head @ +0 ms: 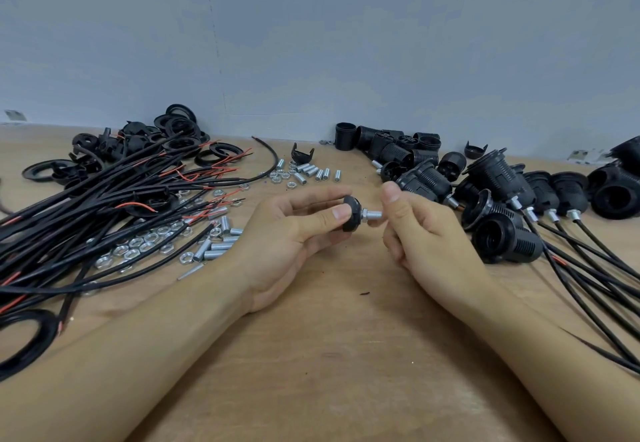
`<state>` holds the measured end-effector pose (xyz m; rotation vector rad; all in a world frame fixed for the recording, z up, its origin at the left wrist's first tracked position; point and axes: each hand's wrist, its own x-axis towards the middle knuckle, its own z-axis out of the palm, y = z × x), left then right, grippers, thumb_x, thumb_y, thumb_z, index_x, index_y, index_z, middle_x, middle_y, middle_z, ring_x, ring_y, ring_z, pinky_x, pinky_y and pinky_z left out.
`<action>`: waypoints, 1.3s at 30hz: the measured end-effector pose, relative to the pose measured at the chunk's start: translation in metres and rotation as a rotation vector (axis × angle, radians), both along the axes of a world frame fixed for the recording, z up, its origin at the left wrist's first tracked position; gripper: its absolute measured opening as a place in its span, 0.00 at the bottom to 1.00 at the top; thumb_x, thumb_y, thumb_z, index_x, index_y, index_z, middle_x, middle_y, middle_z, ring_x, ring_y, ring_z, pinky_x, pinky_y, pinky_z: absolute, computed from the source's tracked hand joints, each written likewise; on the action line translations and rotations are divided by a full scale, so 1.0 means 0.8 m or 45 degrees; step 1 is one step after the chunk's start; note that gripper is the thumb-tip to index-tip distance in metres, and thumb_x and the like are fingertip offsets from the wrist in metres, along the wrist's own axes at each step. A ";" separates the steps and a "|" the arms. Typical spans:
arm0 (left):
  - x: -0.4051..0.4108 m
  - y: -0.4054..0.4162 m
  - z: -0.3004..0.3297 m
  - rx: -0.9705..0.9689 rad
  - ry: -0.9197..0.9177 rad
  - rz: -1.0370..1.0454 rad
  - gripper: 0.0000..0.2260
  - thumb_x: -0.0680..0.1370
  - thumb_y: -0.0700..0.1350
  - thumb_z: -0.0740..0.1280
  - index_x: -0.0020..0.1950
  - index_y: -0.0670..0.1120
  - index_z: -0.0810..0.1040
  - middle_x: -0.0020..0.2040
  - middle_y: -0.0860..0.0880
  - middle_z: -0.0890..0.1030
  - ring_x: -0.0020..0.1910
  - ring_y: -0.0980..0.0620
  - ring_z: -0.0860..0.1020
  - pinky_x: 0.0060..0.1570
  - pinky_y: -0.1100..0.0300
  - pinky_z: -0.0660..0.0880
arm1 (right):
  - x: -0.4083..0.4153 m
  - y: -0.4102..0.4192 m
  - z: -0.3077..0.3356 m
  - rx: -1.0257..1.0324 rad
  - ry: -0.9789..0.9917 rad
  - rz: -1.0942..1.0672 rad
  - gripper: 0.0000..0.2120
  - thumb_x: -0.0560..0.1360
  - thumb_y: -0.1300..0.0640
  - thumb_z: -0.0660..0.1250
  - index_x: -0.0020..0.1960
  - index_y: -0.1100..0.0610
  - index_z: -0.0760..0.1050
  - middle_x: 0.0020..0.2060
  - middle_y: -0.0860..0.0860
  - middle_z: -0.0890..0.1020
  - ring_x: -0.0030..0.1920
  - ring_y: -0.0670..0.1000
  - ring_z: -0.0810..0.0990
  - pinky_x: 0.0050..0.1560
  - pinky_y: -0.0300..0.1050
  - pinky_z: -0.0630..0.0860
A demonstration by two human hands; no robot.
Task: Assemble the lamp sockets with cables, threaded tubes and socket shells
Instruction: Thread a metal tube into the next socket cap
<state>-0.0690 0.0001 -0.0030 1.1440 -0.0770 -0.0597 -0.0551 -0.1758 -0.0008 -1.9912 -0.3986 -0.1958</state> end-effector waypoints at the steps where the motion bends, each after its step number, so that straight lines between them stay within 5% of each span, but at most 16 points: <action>1: 0.000 0.000 0.000 0.001 0.001 -0.005 0.18 0.67 0.39 0.72 0.56 0.38 0.83 0.55 0.37 0.83 0.52 0.44 0.82 0.54 0.55 0.81 | 0.001 0.000 -0.001 0.004 0.004 0.022 0.21 0.79 0.40 0.59 0.37 0.55 0.74 0.24 0.48 0.70 0.26 0.46 0.66 0.31 0.45 0.64; 3: -0.001 -0.001 0.000 0.020 -0.005 -0.023 0.18 0.67 0.39 0.72 0.57 0.38 0.82 0.55 0.38 0.84 0.53 0.43 0.83 0.54 0.55 0.81 | 0.003 -0.002 -0.003 0.007 0.031 0.045 0.20 0.80 0.43 0.60 0.39 0.58 0.75 0.24 0.48 0.69 0.26 0.47 0.65 0.30 0.45 0.63; 6: -0.001 -0.002 0.000 0.032 -0.006 -0.019 0.20 0.67 0.39 0.72 0.59 0.37 0.82 0.55 0.37 0.83 0.54 0.42 0.82 0.56 0.54 0.81 | 0.002 -0.001 -0.002 0.020 0.046 -0.006 0.29 0.79 0.36 0.54 0.31 0.55 0.75 0.20 0.46 0.69 0.23 0.45 0.66 0.28 0.39 0.65; 10: -0.001 -0.002 0.001 0.009 0.002 -0.012 0.19 0.67 0.38 0.71 0.58 0.37 0.81 0.56 0.37 0.83 0.52 0.44 0.82 0.56 0.53 0.80 | 0.002 -0.002 -0.001 -0.013 0.087 0.075 0.21 0.80 0.42 0.60 0.38 0.57 0.75 0.23 0.47 0.69 0.26 0.48 0.65 0.32 0.47 0.65; 14: -0.001 -0.002 0.001 0.028 -0.014 -0.010 0.19 0.67 0.39 0.72 0.57 0.37 0.82 0.53 0.37 0.83 0.51 0.45 0.82 0.55 0.54 0.81 | -0.001 -0.001 0.000 0.015 0.102 0.011 0.31 0.78 0.34 0.53 0.29 0.55 0.74 0.20 0.48 0.71 0.23 0.45 0.68 0.28 0.39 0.67; 18: -0.001 -0.002 0.000 0.019 -0.022 -0.012 0.19 0.67 0.38 0.71 0.57 0.37 0.82 0.52 0.38 0.83 0.50 0.46 0.83 0.53 0.56 0.81 | -0.001 -0.001 0.000 -0.014 0.121 0.072 0.21 0.79 0.41 0.60 0.40 0.58 0.75 0.23 0.48 0.72 0.25 0.46 0.68 0.32 0.45 0.67; 22: -0.002 -0.003 0.000 0.047 -0.046 -0.023 0.19 0.67 0.39 0.72 0.58 0.37 0.82 0.53 0.38 0.83 0.53 0.43 0.82 0.55 0.54 0.81 | -0.003 0.000 0.002 0.014 0.104 0.021 0.30 0.77 0.34 0.54 0.29 0.55 0.74 0.19 0.49 0.71 0.24 0.47 0.70 0.29 0.42 0.68; 25: -0.002 -0.002 0.000 0.045 -0.046 -0.003 0.19 0.67 0.38 0.71 0.58 0.37 0.82 0.55 0.36 0.83 0.52 0.44 0.82 0.53 0.56 0.81 | -0.002 0.000 0.003 0.017 0.107 0.086 0.21 0.79 0.43 0.61 0.41 0.60 0.75 0.23 0.50 0.71 0.25 0.47 0.68 0.29 0.43 0.65; 28: -0.002 -0.002 -0.001 0.067 -0.074 -0.016 0.19 0.67 0.38 0.72 0.57 0.38 0.82 0.56 0.36 0.83 0.52 0.45 0.82 0.54 0.55 0.81 | 0.003 -0.003 0.000 0.054 0.176 0.176 0.22 0.82 0.49 0.60 0.41 0.67 0.68 0.23 0.52 0.67 0.24 0.48 0.63 0.28 0.45 0.61; 32: -0.004 0.000 -0.001 0.235 -0.211 -0.005 0.20 0.66 0.41 0.73 0.58 0.41 0.82 0.56 0.39 0.83 0.55 0.44 0.83 0.58 0.54 0.79 | 0.004 -0.001 0.001 0.185 0.266 0.201 0.24 0.83 0.48 0.57 0.32 0.59 0.63 0.21 0.53 0.62 0.21 0.48 0.60 0.24 0.40 0.58; 35: -0.008 -0.001 0.001 0.399 -0.349 0.030 0.16 0.68 0.39 0.74 0.55 0.46 0.82 0.54 0.45 0.85 0.50 0.51 0.84 0.51 0.62 0.78 | 0.006 0.001 -0.002 0.263 0.302 0.186 0.25 0.83 0.48 0.57 0.28 0.55 0.62 0.19 0.54 0.61 0.19 0.48 0.58 0.22 0.37 0.57; 39: -0.006 0.001 0.001 0.480 -0.385 0.127 0.12 0.72 0.36 0.73 0.55 0.45 0.82 0.54 0.43 0.84 0.51 0.46 0.84 0.54 0.56 0.80 | 0.005 0.001 -0.001 0.262 0.303 0.175 0.25 0.80 0.42 0.59 0.31 0.56 0.73 0.21 0.54 0.70 0.20 0.49 0.64 0.21 0.36 0.59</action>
